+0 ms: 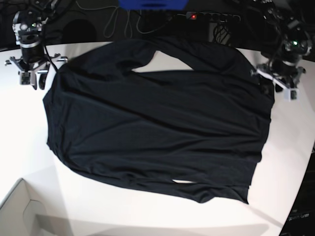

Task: Layout the t-shirt on the table in an organized manner, then fold the t-shirt properly
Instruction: 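Release the shirt and raise both grippers away from it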

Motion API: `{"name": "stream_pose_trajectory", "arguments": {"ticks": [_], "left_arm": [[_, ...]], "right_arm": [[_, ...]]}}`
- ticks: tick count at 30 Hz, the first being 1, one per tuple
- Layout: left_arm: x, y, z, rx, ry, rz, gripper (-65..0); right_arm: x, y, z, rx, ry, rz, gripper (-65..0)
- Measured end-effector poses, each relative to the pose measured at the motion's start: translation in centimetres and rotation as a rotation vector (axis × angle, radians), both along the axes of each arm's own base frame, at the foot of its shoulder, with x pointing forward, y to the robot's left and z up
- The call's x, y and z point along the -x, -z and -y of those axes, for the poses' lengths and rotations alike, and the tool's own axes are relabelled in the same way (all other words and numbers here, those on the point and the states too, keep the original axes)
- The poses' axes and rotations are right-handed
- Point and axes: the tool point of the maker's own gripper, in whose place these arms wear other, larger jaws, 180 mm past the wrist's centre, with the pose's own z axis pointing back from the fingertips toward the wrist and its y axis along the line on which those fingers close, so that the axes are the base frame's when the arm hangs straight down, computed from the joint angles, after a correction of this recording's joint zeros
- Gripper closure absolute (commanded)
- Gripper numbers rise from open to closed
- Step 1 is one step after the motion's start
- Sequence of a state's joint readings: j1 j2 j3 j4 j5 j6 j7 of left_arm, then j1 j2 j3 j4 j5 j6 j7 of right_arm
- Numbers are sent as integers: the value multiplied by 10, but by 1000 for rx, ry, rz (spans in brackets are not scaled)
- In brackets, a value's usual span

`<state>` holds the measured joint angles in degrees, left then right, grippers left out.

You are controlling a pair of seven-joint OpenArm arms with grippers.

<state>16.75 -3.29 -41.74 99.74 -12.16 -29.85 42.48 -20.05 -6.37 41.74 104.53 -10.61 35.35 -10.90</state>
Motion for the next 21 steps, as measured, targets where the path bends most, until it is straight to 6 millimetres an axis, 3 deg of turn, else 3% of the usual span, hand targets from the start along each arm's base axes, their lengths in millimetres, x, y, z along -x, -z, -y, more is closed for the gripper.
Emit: {"name": "stream_pose_trajectory", "arguments": {"ticks": [5,12,17,19,21], "left_arm": [[21,24,10,48,-23,-67,-382],[35,48,14,94,-42,-115,-381],[18,50,13,120,-56,-48,-379],[16,50,15,140,-63,-17,-355],[16,52,14,141,-66,-17,-276]], "right_arm": [[7,5,-2,-6,-2,-21,-235],[9,6,-2,-6,-1,-25,-237],[15,10,-2,-9,2,-43,-236],[16,10,-2,-9,2,-43,-236],[17,11,-3,-9,0,-47,-236]]}}
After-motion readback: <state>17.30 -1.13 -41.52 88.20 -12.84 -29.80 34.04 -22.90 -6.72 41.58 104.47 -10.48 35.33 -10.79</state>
